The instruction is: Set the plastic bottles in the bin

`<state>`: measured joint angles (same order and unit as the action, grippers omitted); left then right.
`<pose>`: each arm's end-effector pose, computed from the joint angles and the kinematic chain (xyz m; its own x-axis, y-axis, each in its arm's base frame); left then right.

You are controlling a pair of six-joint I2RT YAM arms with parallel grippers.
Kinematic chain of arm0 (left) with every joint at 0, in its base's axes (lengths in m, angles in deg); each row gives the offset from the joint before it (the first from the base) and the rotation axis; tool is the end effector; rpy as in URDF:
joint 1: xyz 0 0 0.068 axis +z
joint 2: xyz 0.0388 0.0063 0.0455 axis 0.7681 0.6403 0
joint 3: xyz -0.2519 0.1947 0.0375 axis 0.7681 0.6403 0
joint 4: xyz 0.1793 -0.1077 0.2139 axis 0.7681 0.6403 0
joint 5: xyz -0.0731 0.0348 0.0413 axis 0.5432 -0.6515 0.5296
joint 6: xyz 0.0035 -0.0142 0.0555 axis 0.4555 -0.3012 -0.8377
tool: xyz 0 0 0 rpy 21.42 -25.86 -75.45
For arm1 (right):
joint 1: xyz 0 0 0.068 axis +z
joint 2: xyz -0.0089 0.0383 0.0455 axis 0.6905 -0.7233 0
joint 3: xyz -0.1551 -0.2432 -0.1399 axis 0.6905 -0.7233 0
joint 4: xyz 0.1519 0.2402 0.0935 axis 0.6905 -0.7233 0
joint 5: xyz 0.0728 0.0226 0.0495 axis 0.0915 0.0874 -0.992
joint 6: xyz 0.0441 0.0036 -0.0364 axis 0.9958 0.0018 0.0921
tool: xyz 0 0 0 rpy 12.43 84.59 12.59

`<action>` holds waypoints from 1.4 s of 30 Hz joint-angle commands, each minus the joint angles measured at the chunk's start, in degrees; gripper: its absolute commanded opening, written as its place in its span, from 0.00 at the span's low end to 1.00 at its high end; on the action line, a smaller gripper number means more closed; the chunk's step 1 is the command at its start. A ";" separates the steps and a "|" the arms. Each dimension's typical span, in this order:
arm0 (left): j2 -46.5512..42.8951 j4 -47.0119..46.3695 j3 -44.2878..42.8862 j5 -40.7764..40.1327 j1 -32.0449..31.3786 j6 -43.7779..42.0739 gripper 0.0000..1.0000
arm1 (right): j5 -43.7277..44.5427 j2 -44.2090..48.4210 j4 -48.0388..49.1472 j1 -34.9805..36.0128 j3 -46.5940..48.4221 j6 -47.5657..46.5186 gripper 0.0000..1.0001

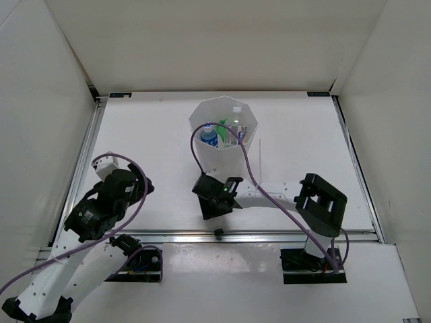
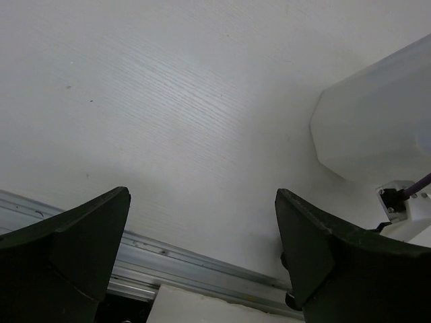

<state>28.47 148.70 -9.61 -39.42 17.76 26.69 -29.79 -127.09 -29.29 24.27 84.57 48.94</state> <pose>0.0928 -0.0348 0.3553 -0.5155 -0.4505 -0.7289 -0.3528 0.8868 -0.2985 0.1563 0.3602 0.2015 -0.8508 -0.2658 -0.4532 -0.3691 0.9163 0.1553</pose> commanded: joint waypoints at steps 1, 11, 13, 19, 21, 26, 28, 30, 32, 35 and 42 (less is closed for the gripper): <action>-1.25 2.84 0.46 -1.86 0.17 0.78 1.00 | 0.70 -0.61 -2.78 0.08 1.48 0.87 0.56; -1.79 1.01 -0.07 -4.76 0.17 6.22 1.00 | 6.40 12.83 -20.58 8.95 24.34 -8.17 0.44; -1.26 -0.31 -0.07 -4.76 0.17 7.01 1.00 | 8.77 13.89 -23.59 8.96 31.32 -9.32 0.44; 0.51 -3.31 0.46 -5.29 0.17 7.02 1.00 | 12.39 12.67 -21.96 -3.32 53.29 -18.88 0.44; 1.64 -4.01 0.46 -5.29 0.17 7.02 1.00 | 10.99 11.09 -20.10 -9.56 55.43 -21.71 0.44; 2.70 -5.33 0.99 -4.76 0.17 5.17 1.00 | 1.86 4.06 -17.72 -21.07 60.19 -23.83 0.48; 2.70 -5.33 0.99 -4.76 0.17 4.65 1.00 | -0.96 2.82 -17.10 -23.54 58.61 -23.83 0.56; 2.70 -5.33 0.47 -5.29 0.17 4.65 1.00 | -4.73 2.82 -16.58 -24.08 54.24 -23.30 0.74; 2.70 -5.33 0.46 -5.82 0.17 4.65 1.00 | -7.20 3.34 -16.05 -24.88 52.46 -23.83 0.89; 3.23 -4.72 0.46 -6.96 0.17 4.65 1.00 | -7.21 3.35 -20.96 -26.80 55.60 -21.64 1.00; 3.85 -4.89 1.08 -10.98 0.17 5.35 1.00 | -13.02 13.35 -27.38 -37.16 51.68 -19.00 1.00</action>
<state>32.36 144.39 -8.82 -46.46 17.76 32.02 -40.77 -121.74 -53.96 -8.89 137.60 28.96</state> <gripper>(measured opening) 0.998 0.998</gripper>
